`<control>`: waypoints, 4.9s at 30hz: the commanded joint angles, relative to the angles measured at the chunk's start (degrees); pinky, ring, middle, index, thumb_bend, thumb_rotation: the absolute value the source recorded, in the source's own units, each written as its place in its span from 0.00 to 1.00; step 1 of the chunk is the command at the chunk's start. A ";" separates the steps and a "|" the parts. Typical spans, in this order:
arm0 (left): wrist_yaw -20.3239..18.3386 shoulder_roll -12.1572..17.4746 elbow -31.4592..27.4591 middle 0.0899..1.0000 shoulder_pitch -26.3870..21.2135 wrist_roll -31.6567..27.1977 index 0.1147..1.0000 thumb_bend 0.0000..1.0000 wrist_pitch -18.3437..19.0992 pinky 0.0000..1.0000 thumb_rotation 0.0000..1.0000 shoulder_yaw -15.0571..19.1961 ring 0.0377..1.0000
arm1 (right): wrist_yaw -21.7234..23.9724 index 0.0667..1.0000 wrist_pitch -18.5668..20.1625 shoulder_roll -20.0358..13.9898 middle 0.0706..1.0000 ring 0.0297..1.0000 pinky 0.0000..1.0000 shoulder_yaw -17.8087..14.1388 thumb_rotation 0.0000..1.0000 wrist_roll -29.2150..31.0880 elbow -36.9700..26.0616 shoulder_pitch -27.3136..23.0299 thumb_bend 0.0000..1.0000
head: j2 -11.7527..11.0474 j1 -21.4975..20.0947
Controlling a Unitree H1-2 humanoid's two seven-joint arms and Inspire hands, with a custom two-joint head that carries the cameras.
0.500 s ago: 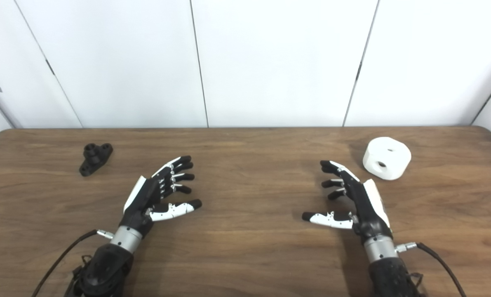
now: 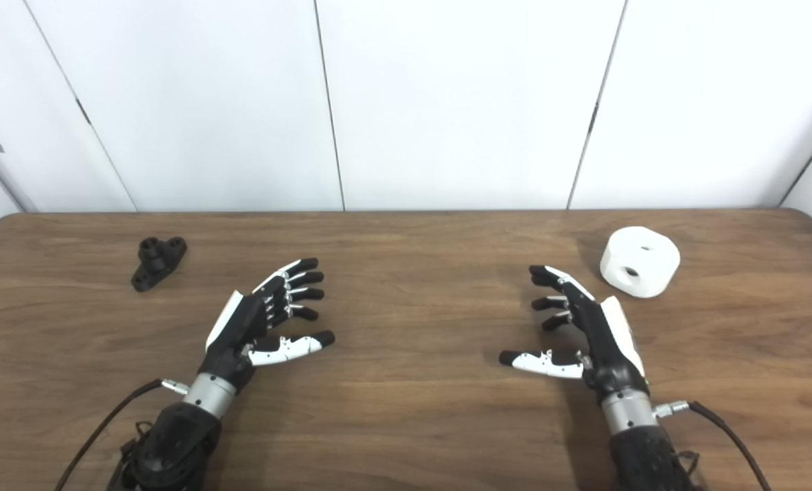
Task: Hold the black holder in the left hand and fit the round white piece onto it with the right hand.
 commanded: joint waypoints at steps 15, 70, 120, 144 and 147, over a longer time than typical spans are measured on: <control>1.68 -4.92 8.63 0.83 -1.81 3.62 0.84 0.77 -4.04 0.60 0.04 -2.57 0.77 | -0.05 0.81 -4.69 -3.65 0.81 0.68 0.55 -2.79 0.06 2.10 3.69 -1.24 0.79 | -5.55 15.02; 16.58 9.55 -8.99 0.86 -7.08 26.26 0.73 0.75 4.13 0.77 0.07 9.13 0.84 | -0.22 0.79 -7.92 -4.65 0.79 0.68 0.55 -3.98 0.09 4.02 8.34 -2.69 0.80 | -5.89 16.98; 25.14 16.07 10.70 1.00 -14.05 34.41 0.77 1.00 26.84 1.00 0.38 5.49 1.00 | 0.34 0.78 -6.54 -5.33 0.80 0.68 0.53 -4.54 0.08 4.70 6.38 -1.62 0.79 | -4.79 16.59; 31.73 16.17 23.52 1.00 -15.30 36.84 0.77 0.99 26.71 1.00 0.33 -2.10 1.00 | 1.60 0.78 -4.91 -5.98 0.80 0.68 0.55 -5.42 0.09 5.04 3.57 0.70 0.77 | -3.59 16.43; 32.13 14.92 23.95 1.00 -15.48 32.83 0.73 0.96 23.60 1.00 0.30 -0.05 1.00 | 2.01 0.79 -4.37 -5.94 0.81 0.69 0.55 -5.50 0.09 5.32 2.97 1.00 0.76 | -3.45 16.27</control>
